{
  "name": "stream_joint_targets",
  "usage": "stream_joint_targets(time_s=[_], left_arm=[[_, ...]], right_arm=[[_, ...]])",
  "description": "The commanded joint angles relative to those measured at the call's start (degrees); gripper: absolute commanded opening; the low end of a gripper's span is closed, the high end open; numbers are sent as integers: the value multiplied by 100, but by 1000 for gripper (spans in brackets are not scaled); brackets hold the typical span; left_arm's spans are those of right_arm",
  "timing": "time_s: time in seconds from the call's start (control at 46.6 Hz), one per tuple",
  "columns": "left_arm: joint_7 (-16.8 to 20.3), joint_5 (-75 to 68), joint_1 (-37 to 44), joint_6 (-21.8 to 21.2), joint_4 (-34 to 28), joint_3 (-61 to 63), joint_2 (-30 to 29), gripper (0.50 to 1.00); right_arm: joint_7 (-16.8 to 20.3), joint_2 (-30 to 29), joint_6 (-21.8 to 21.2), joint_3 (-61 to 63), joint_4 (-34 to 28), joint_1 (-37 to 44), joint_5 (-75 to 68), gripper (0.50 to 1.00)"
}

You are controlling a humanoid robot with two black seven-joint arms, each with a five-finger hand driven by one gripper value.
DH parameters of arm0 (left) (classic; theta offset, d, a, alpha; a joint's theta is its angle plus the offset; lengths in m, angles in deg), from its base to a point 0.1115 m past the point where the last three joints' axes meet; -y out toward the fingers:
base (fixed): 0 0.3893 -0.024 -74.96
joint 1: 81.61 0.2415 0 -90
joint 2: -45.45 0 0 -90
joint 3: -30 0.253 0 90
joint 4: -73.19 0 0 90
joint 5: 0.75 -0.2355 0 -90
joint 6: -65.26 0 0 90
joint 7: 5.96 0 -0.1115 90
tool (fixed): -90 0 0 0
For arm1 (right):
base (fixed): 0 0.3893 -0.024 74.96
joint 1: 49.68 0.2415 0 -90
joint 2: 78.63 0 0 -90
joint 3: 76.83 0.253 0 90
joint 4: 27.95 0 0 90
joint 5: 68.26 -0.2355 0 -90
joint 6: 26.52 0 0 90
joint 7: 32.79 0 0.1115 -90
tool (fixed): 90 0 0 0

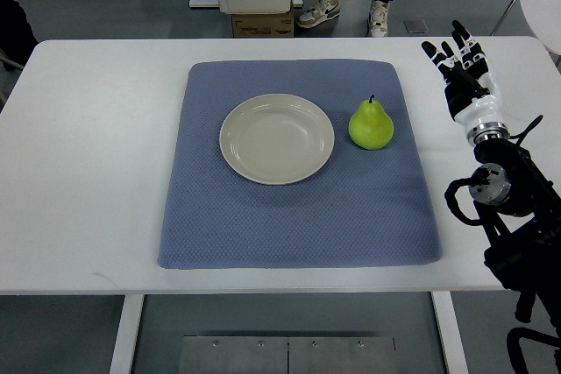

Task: Place pear on plate with right hand
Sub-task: 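Raise the right hand and open its fingers near the green pear, then move the right hand over the green pear, fingers around it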

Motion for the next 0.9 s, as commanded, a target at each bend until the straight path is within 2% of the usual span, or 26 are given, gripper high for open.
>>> stream_joint_targets(time_s=[0.0,0.6,0.879], left_arm=[[0,-1,0,1,0,0,0,1000],[0,-1,0,1,0,0,0,1000],[0,-1,0,1,0,0,0,1000]], right_arm=[[-33,0,141,-2,38,31,-7,1000],[47,0,229,-274,12,40,116,1000],[-6,0,203,-617,-15,-74,881,1000]])
